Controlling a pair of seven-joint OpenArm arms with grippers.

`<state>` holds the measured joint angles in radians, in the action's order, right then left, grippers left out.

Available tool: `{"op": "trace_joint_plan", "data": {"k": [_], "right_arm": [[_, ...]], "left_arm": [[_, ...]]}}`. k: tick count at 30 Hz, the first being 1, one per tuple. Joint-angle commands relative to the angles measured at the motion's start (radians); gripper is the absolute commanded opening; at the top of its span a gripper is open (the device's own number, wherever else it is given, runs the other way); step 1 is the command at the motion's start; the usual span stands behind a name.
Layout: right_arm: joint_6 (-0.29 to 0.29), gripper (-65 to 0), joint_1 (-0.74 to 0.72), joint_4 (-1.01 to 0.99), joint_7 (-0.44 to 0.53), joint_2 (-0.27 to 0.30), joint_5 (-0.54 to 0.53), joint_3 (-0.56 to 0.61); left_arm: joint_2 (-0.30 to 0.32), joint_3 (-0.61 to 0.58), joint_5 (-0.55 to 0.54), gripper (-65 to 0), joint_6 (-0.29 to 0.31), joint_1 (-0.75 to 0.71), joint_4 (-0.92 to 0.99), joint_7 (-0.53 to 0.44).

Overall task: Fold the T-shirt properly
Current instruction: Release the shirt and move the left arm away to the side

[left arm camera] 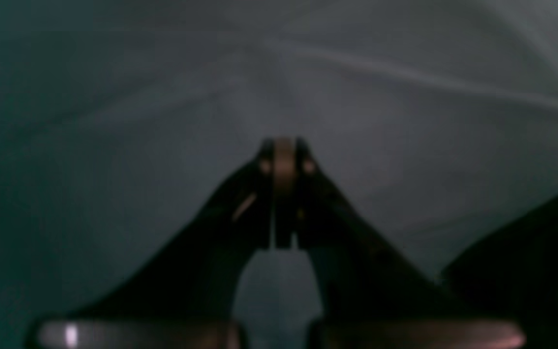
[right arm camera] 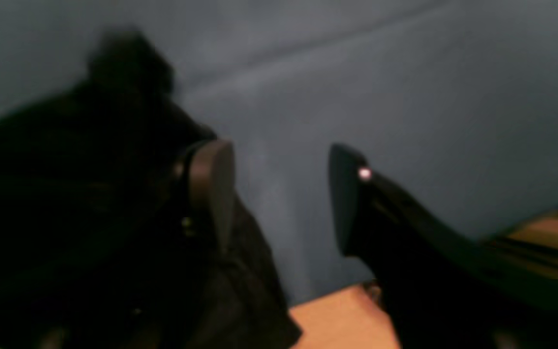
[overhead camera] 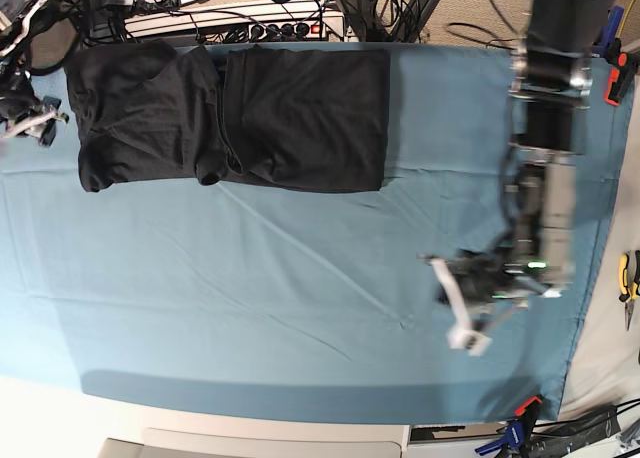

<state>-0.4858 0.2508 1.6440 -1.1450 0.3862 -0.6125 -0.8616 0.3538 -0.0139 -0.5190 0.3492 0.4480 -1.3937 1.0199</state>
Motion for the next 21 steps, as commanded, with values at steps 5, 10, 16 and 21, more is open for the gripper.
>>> {"op": "trace_joint_plan", "data": {"k": [5,10,16,21], "right_arm": [[-0.008,-29.3,-0.075,-0.252,-0.018,0.091,-0.19,-0.004],[-0.055,-25.0,-0.121,-0.398,-0.087,0.124,-0.308,-0.003],[-0.089,-25.0,-0.112,-0.441,-0.166,0.132,-0.444,-0.002],[-0.143,-25.0,-0.085,-0.441,-0.233,0.143,-0.575,0.02]], "left_arm": [[0.166,0.132,-0.202,-56.7,0.107,0.034,-0.027,0.045],[0.298,0.227,-0.255,-49.0,0.108,0.034,-0.031,0.052],[0.4,0.268,-0.267,-49.0,0.109,0.033,-0.031,0.058],[0.426,0.268,-0.266,-49.0,0.109,0.028,-0.03,0.065]]}}
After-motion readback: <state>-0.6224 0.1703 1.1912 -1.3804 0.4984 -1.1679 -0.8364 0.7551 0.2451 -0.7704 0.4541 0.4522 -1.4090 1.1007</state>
